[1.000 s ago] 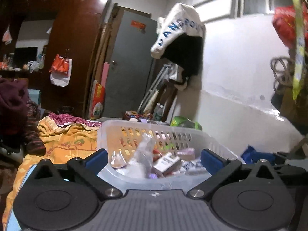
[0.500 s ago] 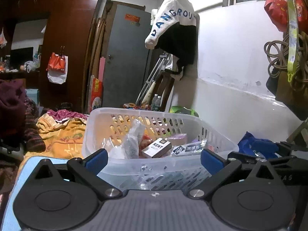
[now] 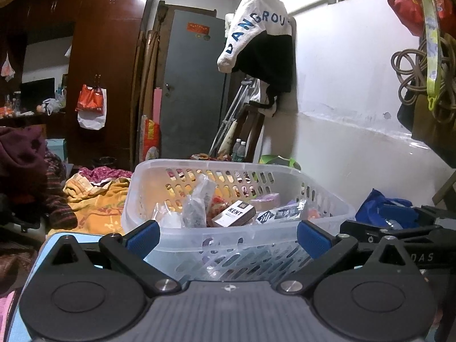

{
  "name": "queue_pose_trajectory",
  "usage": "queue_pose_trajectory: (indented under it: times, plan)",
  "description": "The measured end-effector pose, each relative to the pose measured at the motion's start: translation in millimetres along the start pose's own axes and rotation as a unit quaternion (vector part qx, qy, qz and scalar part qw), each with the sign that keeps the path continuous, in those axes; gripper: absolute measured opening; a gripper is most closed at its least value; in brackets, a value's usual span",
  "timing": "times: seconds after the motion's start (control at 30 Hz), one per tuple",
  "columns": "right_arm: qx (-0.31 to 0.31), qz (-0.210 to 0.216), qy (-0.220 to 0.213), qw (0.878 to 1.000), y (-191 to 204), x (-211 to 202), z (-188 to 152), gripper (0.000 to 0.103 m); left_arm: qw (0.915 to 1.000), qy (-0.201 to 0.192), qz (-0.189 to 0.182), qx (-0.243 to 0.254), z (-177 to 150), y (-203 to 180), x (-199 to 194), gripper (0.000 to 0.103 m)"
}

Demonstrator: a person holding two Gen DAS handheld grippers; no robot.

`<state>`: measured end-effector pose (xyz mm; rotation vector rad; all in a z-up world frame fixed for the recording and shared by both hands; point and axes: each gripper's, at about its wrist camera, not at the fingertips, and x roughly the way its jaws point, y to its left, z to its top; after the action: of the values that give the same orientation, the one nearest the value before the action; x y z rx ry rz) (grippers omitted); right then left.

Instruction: Organize objects

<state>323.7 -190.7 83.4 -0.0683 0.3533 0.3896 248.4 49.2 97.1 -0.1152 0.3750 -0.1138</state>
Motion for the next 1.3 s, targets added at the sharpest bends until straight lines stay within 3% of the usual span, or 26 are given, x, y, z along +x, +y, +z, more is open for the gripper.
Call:
queue_pose_trajectory:
  times: [0.63, 1.3]
  plan:
    - [0.008, 0.007, -0.005, 1.0, -7, -3, -3, 0.103, 0.9982, -0.007, 0.058, 0.017, -5, -10, -4, 0.103]
    - [0.019, 0.021, -0.01, 1.0, -15, -5, -4, 0.103, 0.9968, -0.004, 0.077, 0.022, -7, -16, -4, 0.103]
